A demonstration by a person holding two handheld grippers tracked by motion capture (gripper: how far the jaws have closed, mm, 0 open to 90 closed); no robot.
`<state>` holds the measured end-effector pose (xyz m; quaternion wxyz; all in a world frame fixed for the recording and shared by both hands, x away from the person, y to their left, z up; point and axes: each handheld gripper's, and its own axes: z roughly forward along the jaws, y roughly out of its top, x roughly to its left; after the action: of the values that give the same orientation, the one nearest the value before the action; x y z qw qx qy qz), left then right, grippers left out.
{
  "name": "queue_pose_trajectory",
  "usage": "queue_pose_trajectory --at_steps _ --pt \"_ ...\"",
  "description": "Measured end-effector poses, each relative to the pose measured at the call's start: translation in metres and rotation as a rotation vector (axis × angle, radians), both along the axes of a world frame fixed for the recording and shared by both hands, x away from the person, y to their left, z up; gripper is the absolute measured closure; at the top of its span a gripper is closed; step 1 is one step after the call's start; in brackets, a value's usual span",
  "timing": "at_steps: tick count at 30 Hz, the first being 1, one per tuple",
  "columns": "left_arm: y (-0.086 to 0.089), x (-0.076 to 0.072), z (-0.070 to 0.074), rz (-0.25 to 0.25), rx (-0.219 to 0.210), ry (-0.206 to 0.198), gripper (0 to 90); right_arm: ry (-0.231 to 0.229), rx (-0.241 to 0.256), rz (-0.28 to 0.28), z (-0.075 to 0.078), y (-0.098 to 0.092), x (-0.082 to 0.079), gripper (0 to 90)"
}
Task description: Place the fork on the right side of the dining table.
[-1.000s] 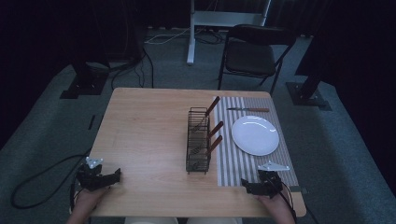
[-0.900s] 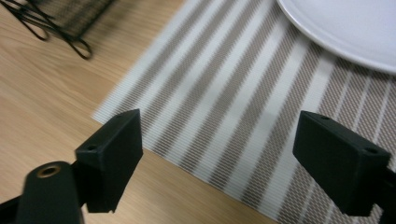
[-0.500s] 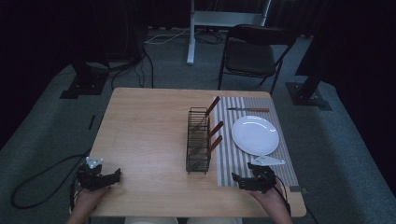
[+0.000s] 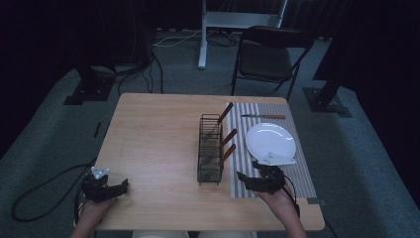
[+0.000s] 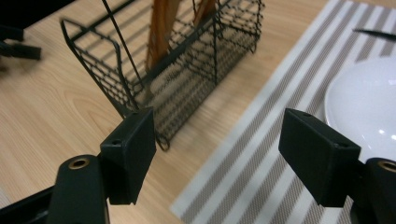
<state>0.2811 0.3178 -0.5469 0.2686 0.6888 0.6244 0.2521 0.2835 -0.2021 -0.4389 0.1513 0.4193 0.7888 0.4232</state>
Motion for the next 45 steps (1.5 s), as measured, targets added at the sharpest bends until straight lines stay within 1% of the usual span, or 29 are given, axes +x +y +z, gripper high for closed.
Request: queue_pose_trajectory --at_steps 4,9,15,20,23,29,31,35,39,41,43,45 --pt "0.0 0.0 0.0 0.0 0.001 0.0 0.2 -0.019 0.015 0.012 0.01 0.007 0.006 28.9" --pt "0.0 0.0 0.0 0.0 0.0 -0.002 0.2 -0.046 0.008 0.022 0.021 0.016 0.012 30.3" --pt "0.0 0.0 0.0 0.0 0.0 -0.001 0.2 -0.061 0.022 0.036 0.032 0.023 0.019 32.8" --pt "0.0 0.0 0.0 0.0 0.001 -0.002 0.2 -0.061 0.029 0.044 0.037 0.03 0.022 34.8" --pt "0.0 0.0 0.0 -0.002 0.002 0.0 0.2 -0.063 0.021 0.039 0.037 0.034 0.025 36.5" --pt "0.0 0.0 0.0 0.0 0.001 -0.001 0.2 -0.044 0.047 0.04 0.036 0.04 0.033 40.6" --pt "0.0 0.0 0.0 -0.001 0.001 -0.001 0.2 -0.045 0.034 0.035 0.035 0.043 0.035 41.6" --pt "0.0 0.0 0.0 0.0 0.001 -0.002 0.2 -0.032 0.016 0.027 0.03 0.049 0.038 43.6" --pt "0.0 0.0 0.0 0.0 0.0 -0.002 0.2 -0.013 0.016 0.032 0.023 0.052 0.038 50.2" --pt "0.0 0.0 0.0 0.002 -0.001 -0.003 0.2 -0.012 0.011 0.022 0.02 0.053 0.038 52.9" --pt "0.0 0.0 0.0 0.001 -0.002 -0.003 0.2 -0.011 0.016 0.015 0.018 0.053 0.038 55.4" --pt "0.0 0.0 0.0 0.0 0.0 -0.002 0.2 -0.007 0.015 0.019 0.016 0.055 0.038 59.1"
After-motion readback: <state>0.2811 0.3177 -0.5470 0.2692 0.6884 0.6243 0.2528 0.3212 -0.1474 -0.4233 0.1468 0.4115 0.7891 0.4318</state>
